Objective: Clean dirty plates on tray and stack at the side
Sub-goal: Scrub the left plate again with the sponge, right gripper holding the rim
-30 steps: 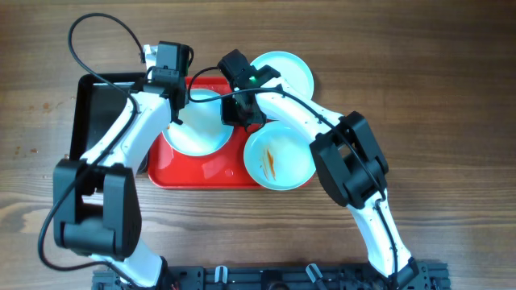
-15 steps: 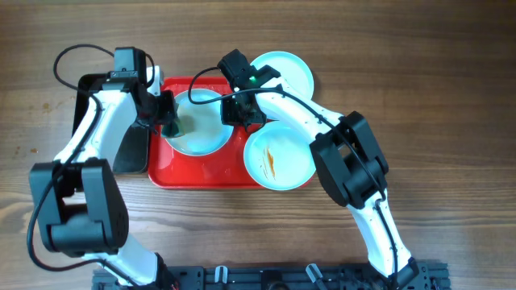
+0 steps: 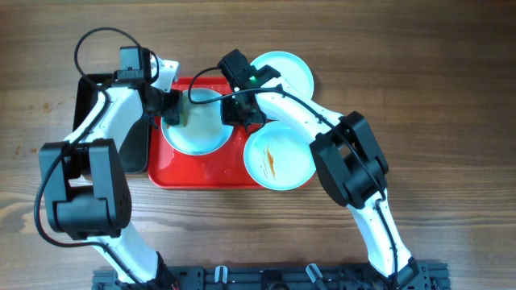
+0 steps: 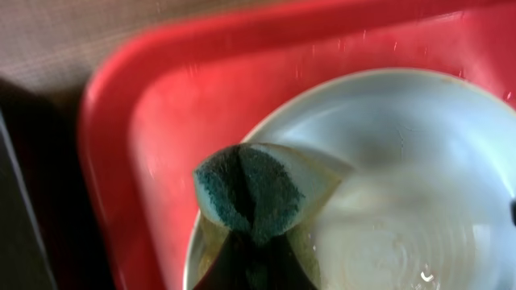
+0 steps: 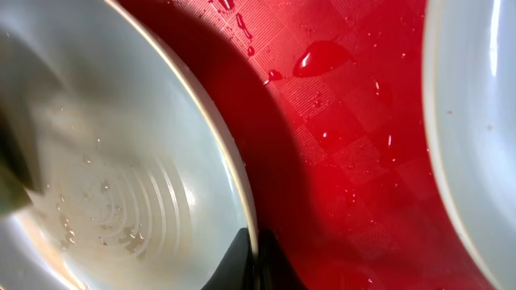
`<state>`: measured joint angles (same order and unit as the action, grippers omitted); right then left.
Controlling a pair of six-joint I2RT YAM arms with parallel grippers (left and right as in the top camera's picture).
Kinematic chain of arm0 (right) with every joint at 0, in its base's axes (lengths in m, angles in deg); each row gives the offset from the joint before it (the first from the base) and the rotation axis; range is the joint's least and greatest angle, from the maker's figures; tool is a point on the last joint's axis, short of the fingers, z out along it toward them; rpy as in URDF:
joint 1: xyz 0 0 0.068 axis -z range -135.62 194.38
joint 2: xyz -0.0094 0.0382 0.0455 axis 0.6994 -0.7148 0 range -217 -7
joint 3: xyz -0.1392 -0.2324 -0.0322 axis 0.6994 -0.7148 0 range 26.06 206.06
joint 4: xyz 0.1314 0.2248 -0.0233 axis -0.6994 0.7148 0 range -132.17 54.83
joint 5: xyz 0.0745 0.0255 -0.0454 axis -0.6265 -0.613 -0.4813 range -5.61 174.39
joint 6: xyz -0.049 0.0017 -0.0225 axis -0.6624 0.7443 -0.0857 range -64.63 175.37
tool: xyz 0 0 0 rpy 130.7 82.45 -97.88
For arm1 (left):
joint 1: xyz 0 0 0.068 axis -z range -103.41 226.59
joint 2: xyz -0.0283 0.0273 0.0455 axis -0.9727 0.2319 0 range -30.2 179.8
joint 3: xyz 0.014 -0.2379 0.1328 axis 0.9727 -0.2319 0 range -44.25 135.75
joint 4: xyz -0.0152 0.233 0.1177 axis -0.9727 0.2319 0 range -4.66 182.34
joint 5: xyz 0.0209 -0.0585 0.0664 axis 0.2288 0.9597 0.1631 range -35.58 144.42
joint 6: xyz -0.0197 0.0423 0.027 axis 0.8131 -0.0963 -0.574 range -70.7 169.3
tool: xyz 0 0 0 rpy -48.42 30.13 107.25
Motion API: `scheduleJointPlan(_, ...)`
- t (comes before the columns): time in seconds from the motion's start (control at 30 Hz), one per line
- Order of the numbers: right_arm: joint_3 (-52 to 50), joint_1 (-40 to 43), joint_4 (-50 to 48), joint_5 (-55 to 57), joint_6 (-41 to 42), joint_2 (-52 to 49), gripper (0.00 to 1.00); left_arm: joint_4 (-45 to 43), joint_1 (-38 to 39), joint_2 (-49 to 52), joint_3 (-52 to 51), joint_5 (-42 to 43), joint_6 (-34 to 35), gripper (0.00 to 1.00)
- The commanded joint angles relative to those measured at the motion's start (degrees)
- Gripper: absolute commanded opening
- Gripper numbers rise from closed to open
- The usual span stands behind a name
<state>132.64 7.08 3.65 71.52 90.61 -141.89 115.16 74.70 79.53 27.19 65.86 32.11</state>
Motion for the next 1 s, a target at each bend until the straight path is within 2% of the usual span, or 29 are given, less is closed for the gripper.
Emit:
scheduleJointPlan(0.0, -1.2, 0.2, 0.5, 0.9, -1.0, -1.3, 0.04, -3.7, -0.4, 0.8, 0.5, -0.6, -3.7, 0.04)
scheduleJointPlan(0.1, -1.2, 0.2, 0.5, 0.9, -1.0, -1.3, 0.04, -4.5, -0.3, 0.8, 0.5, -0.5, -3.4, 0.04)
scheduleJointPlan(0.23, -1.2, 0.2, 0.3, 0.9, -1.0, -1.3, 0.04, 4.0, 0.1, 0.9, 0.0, -0.3, -0.9, 0.04)
scheduleJointPlan(0.33, -1.2, 0.2, 0.3, 0.9, -1.3, -1.3, 0.04, 5.0, 0.1, 0.9, -3.5, 0.0, -0.3, 0.04)
scheduleJointPlan(0.47, -1.2, 0.2, 0.3, 0.9, -1.4, -1.3, 0.04, 12.7, 0.1, 0.9, -4.0, 15.8, -0.4, 0.04)
scheduleJointPlan(0.53, -1.2, 0.2, 0.3, 0.9, -1.4, -1.3, 0.04, 14.2, 0.1, 0.8, -3.9, 17.7, -0.4, 0.04)
scheduleJointPlan(0.63, -1.2, 0.2, 0.3, 0.9, -1.4, -1.3, 0.04, 12.6, 0.0, 0.8, -3.9, 17.6, -0.4, 0.04)
scheduleJointPlan(0.7, -1.2, 0.2, 0.3, 0.9, -1.4, -1.3, 0.04, 6.7, -0.4, 0.8, -3.9, 16.8, 0.3, 0.04)
scheduleJointPlan(0.73, -1.2, 0.2, 0.3, 0.9, -1.4, -1.3, 0.04, 3.0, -0.5, 0.8, -3.9, 12.5, 4.8, 0.04)
scheduleJointPlan(0.83, -1.2, 0.2, 0.2, 0.9, -1.4, -1.3, 0.04, -5.9, -0.4, 0.9, -3.9, -9.7, 18.7, 0.04)
scheduleJointPlan(0.9, -1.2, 0.2, 0.0, 0.9, -1.4, -1.3, 0.04, -8.1, -0.3, 0.9, -3.9, -15.3, 23.6, 0.04)
scheduleJointPlan(0.97, -1.2, 0.2, 0.0, 0.9, -1.4, -1.3, 0.04, -8.0, 0.5, 0.9, -3.9, -17.1, 27.0, 0.04)
